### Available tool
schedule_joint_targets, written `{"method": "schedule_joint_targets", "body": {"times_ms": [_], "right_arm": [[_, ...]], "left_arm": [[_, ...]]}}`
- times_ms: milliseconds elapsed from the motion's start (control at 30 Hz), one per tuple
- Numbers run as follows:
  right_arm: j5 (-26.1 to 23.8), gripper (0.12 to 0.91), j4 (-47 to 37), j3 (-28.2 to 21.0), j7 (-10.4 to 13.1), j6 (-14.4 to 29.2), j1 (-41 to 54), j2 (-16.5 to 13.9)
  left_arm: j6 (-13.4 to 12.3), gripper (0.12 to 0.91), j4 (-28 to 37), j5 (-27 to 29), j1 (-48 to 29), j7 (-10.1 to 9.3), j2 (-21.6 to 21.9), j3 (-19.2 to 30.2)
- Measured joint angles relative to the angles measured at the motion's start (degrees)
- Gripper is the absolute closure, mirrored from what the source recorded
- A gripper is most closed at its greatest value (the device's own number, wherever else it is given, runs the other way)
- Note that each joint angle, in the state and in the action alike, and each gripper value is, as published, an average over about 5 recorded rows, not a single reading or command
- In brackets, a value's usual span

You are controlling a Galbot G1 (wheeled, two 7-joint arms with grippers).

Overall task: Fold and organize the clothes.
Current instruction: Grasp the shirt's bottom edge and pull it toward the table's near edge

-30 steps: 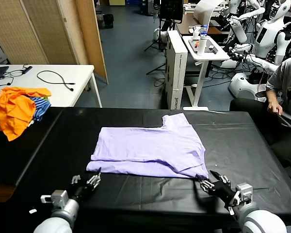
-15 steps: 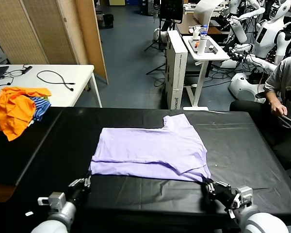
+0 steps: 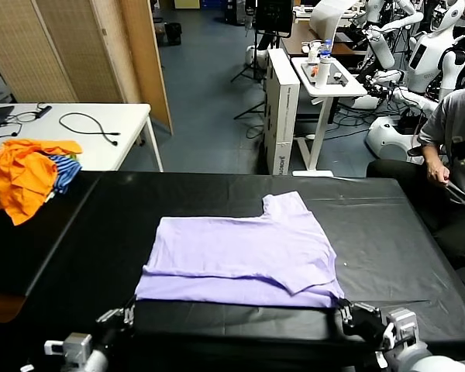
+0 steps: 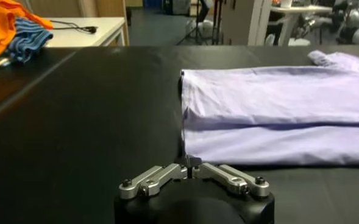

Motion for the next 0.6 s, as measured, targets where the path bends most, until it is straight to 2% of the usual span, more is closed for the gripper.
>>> {"method": "schedule_joint_targets", "body": {"times_ms": [67, 167, 267, 333, 400, 533, 600], "right_arm": [[-0.25, 0.750, 0.86, 0.47, 0.03, -0.09, -0.90, 0.25], [-0.14, 0.580, 2.52, 1.41, 0.11, -0.10, -2.50, 0.70], [0.86, 0.391, 4.54, 2.91, 0.29, -0.10, -4.41, 0.96], [1.83, 0.263, 5.96, 4.29, 0.35, -0.10, -5.41, 1.00], [2.95, 0.174, 6.98, 5.74, 0.34, -0.10, -5.81, 0.90], [5.71, 0.122, 7.05, 7.48, 0.48, -0.11, -3.82, 0.13], [6.60, 0.119, 6.02, 7.42, 0.85, -0.11, -1.26, -0.57]], "left_arm": [[0.34, 0.885, -0.57, -0.08, 0.55, -0.33, -0.05, -0.16], [1.30, 0.878, -1.61, -0.32, 1.12, -1.34, -0.30, -0.14], [2.22, 0.783, -2.78, -0.64, 1.45, -2.09, -0.69, -0.13], [2.53, 0.657, -3.30, -0.79, 1.38, -2.09, -0.99, -0.38], [2.66, 0.543, -3.45, -1.26, 1.03, -1.83, -1.23, -0.93], [3.54, 0.285, -3.51, -4.73, -0.28, -1.11, -1.19, -2.80], [4.15, 0.198, -3.67, -6.74, -1.44, -0.05, -0.89, -3.68]]}}
